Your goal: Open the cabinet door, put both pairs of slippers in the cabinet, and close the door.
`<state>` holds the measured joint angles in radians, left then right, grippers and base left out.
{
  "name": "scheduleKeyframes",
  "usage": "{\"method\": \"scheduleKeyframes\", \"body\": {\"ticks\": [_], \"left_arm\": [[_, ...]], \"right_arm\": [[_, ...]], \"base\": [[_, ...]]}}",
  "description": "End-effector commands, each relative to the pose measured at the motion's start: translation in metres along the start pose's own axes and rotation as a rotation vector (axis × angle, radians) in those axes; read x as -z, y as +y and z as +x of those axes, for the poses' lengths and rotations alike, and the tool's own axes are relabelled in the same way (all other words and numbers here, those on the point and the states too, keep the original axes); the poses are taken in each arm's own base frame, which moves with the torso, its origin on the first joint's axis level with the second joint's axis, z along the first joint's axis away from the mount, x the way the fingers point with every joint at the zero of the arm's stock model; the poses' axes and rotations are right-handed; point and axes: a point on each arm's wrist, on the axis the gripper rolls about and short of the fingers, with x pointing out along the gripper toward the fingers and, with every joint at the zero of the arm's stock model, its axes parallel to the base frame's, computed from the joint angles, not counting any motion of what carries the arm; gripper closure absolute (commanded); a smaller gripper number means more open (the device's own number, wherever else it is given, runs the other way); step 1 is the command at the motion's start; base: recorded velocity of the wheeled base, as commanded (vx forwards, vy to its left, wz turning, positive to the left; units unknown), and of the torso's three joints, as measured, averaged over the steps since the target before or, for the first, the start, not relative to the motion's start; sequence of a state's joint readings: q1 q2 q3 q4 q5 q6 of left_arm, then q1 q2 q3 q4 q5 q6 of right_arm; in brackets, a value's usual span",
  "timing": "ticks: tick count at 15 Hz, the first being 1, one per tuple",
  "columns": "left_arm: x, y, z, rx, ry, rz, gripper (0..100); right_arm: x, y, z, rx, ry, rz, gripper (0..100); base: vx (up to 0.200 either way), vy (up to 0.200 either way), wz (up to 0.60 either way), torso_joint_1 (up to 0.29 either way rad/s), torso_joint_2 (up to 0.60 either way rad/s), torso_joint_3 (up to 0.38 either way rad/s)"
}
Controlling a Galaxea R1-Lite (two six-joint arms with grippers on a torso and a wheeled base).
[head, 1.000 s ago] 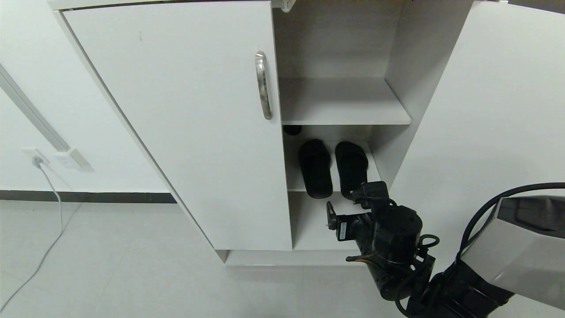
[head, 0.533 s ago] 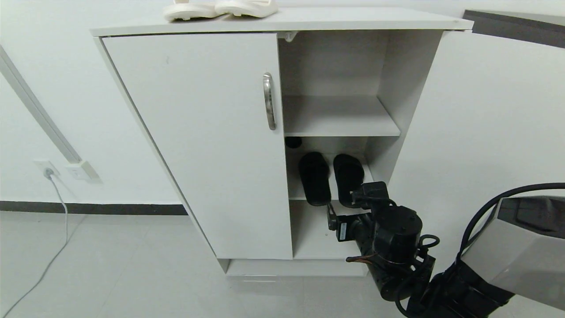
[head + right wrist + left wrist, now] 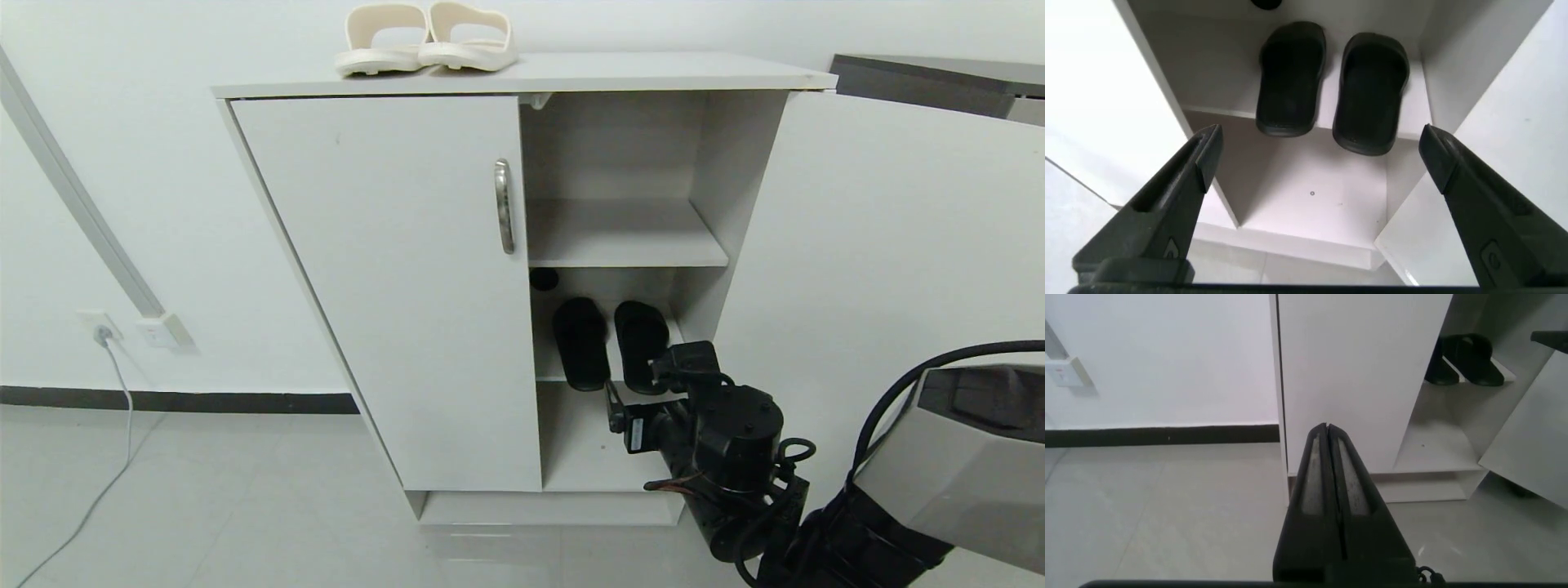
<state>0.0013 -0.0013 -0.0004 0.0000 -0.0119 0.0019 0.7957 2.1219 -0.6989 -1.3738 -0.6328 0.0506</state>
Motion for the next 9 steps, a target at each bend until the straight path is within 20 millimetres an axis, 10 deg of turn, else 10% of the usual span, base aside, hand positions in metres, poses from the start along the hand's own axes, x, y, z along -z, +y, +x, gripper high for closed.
{"method": "scheduleKeyframes", "body": {"ticks": [1,9], "left_arm": [[-0.0003,0.0000,0.0000,0.000,0.000,0.000,100],[-0.0001,0.0000,0.0001,-0.001,0.000,-0.002,100]], "right_arm": [[0.0016,0.0002,0.0002,-0.001,0.004,-0.003,0],[0.0034,0.0004,0.0005,-0.002,0.009,-0.006,0]], "base": [[0.000,0.000,0.00,0.000,0.00,0.000],[0.000,0.000,0.00,0.000,0.00,0.000]]}}
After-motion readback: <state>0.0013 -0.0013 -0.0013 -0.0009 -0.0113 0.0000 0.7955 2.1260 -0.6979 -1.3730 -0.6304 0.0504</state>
